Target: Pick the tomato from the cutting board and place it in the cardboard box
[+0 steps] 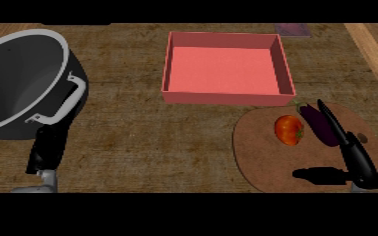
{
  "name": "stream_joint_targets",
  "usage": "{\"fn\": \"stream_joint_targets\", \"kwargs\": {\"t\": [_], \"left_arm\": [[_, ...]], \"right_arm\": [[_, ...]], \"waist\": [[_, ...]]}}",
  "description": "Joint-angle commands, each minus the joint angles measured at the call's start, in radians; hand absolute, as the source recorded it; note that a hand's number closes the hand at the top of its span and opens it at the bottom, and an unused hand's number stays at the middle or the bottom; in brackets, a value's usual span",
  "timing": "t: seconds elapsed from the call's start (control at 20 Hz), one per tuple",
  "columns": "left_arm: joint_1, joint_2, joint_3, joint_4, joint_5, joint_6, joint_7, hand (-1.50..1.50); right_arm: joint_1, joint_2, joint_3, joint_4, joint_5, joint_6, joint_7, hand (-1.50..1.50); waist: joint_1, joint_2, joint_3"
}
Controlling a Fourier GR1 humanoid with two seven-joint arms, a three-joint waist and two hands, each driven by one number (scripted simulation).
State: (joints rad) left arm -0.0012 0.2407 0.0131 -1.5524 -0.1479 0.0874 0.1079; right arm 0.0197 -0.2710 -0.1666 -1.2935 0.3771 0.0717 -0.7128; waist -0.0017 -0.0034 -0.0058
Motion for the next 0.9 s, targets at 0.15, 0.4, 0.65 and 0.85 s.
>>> {"fn": "stream_joint_targets", "kwargs": {"t": [0.15, 0.4, 0.65, 0.85], "left_arm": [[-0.031, -0.014, 0.033, 0.018, -0.012, -0.036, 0.006, 0.0], [0.027, -0.065, -0.008, -0.008, -0.046, -0.01, -0.017, 0.0], [0.002, -0.057, 0.018, 0.012, -0.052, -0.019, -0.019, 0.0], [0.031, -0.024, 0.038, -0.062, -0.024, -0.055, 0.004, 0.0]], "right_arm": [[0.051, 0.027, 0.013, -0.049, 0.007, 0.001, 0.0, -1.5], [-0.041, 0.055, 0.04, 0.095, 0.082, -0.07, -0.019, -1.5], [-0.025, 0.043, 0.043, 0.003, 0.072, -0.027, 0.049, -1.5], [-0.086, 0.094, 0.058, 0.155, 0.105, -0.093, -0.019, 1.5]], "waist": [[-0.001, 0.003, 0.006], [0.004, 0.003, 0.006], [0.001, 0.003, 0.006], [0.009, 0.003, 0.006]]}}
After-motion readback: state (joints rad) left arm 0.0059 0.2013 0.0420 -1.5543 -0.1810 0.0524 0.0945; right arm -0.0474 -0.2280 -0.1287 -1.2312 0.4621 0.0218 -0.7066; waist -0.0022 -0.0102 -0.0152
